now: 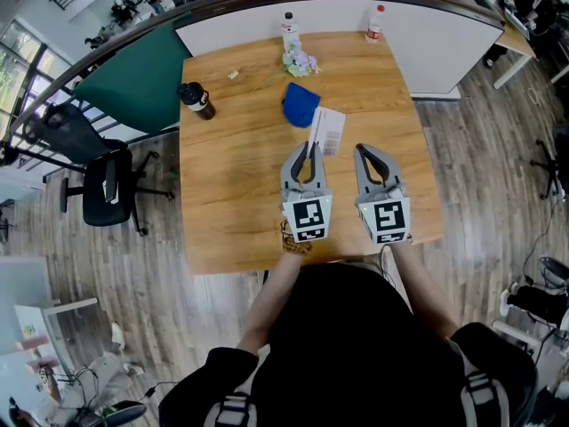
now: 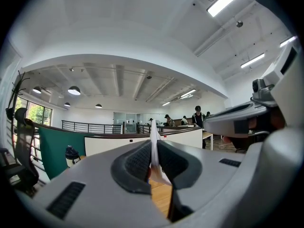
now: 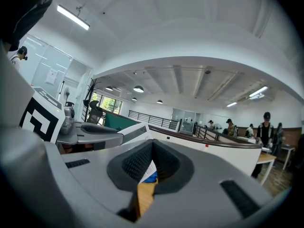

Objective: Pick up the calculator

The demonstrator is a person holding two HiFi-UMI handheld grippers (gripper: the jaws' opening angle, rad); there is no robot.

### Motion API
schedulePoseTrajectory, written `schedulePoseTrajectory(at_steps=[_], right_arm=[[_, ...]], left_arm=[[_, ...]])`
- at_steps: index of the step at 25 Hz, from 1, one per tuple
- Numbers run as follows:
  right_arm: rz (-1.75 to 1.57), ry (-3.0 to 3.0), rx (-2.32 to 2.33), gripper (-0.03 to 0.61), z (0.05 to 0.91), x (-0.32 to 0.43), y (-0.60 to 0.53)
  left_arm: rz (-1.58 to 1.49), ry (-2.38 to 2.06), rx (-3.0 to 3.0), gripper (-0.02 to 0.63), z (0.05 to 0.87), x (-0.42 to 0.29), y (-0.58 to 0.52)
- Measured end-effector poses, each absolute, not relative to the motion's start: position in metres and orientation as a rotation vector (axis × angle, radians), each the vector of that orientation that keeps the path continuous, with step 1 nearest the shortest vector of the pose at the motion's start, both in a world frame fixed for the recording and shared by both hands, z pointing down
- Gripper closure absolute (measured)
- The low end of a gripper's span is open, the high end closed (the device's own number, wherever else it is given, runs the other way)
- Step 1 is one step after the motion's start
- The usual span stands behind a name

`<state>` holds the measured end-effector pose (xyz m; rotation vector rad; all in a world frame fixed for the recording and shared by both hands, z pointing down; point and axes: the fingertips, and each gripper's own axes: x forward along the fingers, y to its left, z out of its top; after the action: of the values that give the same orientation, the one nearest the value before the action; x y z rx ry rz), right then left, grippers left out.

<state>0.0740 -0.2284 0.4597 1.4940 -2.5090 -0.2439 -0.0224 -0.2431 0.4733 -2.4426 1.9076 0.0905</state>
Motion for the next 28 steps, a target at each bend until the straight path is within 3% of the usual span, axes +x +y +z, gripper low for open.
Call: schedulePoseTrajectory(at_steps=[28], right_arm=[[-0.102,-2.451,1.421,0.572,0.506,0.077,-0.214]], left_arm=[[0.001,1.946,-2.514,0.558,0.521,-0.018,-0.236]])
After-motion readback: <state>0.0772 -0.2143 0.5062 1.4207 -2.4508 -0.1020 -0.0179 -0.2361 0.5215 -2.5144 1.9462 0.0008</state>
